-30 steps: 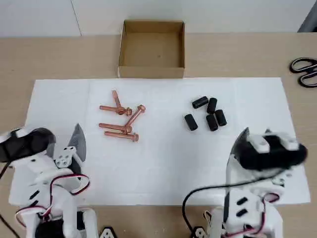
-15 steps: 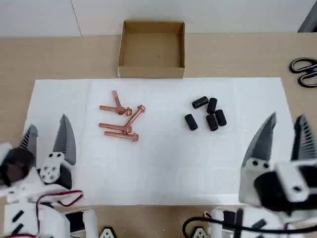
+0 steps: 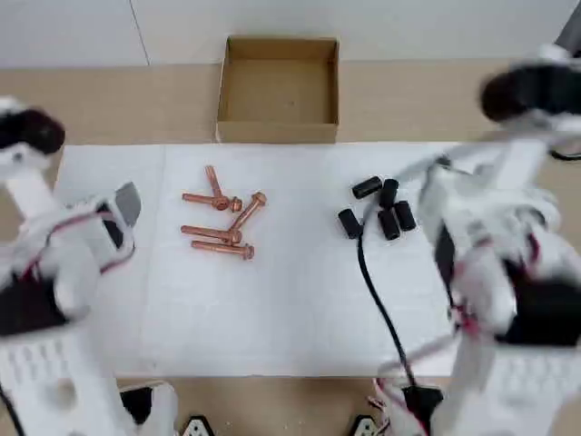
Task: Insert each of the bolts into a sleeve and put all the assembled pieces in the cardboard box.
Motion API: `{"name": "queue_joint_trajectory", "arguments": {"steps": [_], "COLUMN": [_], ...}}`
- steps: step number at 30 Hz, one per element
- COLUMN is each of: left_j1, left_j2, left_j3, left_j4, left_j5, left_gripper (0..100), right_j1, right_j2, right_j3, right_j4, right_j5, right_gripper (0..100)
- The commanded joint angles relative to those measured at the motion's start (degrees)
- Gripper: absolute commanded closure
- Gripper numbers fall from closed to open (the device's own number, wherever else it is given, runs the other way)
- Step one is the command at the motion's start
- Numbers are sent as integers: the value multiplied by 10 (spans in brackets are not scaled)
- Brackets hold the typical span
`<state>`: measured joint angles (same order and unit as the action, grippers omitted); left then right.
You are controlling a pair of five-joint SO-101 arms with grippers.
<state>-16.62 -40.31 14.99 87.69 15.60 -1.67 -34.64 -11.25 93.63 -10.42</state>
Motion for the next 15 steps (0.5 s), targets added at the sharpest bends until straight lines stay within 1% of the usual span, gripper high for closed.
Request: {"name": "queue_joint_trajectory", "arguments": {"steps": [1, 3, 5, 8, 11, 12, 15], "left_j1": [-1, 0, 0, 0, 0, 0, -2], "left_j2": [140, 199, 249, 298, 325, 329, 337], "left_j3": [-79, -100, -109, -109, -109, -109, -109], "left_j4": [64, 91, 105, 111, 111, 111, 108], "left_j5": [1, -4, -38, -99, -125, -127, -130], "left_gripper": [776, 776, 776, 776, 776, 776, 776], "right_j1": [-23, -24, -25, -26, -22, -22, -23], "right_j2": [92, 120, 145, 186, 235, 252, 291], "right_j3": [-38, -38, -34, -14, -4, 1, 9], "right_j4": [24, 27, 27, 27, 28, 28, 27], "right_j5": [-6, -4, 27, 103, 206, 218, 220], "right_gripper": [850, 850, 850, 850, 850, 850, 850]}}
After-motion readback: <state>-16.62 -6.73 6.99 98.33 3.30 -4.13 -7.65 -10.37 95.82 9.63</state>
